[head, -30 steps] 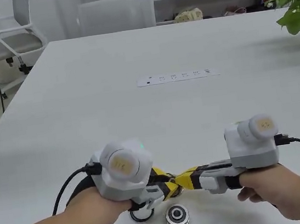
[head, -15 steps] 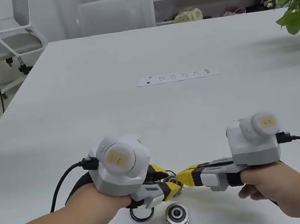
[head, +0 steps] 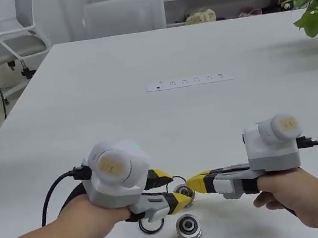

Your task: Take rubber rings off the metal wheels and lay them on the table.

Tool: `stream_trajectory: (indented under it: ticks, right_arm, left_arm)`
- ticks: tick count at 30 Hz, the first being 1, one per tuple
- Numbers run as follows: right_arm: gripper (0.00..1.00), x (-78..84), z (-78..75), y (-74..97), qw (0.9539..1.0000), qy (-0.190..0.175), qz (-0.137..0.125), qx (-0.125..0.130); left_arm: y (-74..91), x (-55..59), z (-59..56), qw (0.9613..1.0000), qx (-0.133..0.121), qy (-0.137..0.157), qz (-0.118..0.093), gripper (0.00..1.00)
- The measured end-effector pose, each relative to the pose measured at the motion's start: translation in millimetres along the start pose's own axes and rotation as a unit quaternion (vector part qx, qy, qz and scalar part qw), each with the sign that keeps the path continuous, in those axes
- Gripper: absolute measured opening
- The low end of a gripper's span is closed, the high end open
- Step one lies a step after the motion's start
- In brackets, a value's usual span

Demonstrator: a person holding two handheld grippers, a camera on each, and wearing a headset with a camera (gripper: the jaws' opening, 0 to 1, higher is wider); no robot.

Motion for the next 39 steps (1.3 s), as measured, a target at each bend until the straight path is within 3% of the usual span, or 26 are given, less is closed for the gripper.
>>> stream_trajectory:
  ticks: [7, 20, 39]
  right_arm:
    - [0.0, -4.4, 3.6, 1.2, 1.0, 0.0, -0.006, -0.005]
    - [0.0, -6.4, 13.1, 1.0, 0.9999, 0.001, -0.009, -0.015]
    - [0.0, -2.8, 24.9, -6.4, 0.9996, 0.007, 0.003, -0.028]
  left_arm:
    - [16.2, -5.8, 1.5, 0.9997, -0.008, 0.007, -0.02, 0.31]
    - [48.1, -5.1, 5.8, 0.9984, -0.031, 0.017, -0.043, 0.41]
    - [73.0, 9.6, 5.8, 0.9977, -0.044, 0.019, -0.047, 0.51]
Point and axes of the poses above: the centre of the closed fingertips' face, and the gripper's own axes: y roughly backward along the fingers, z roughly to its left, x roughly out of its underside, the point moved 5 cm from there along y, roughly backward along the fingers, and after that the axes turned 1 degree about -x, right-handed, at the moved point
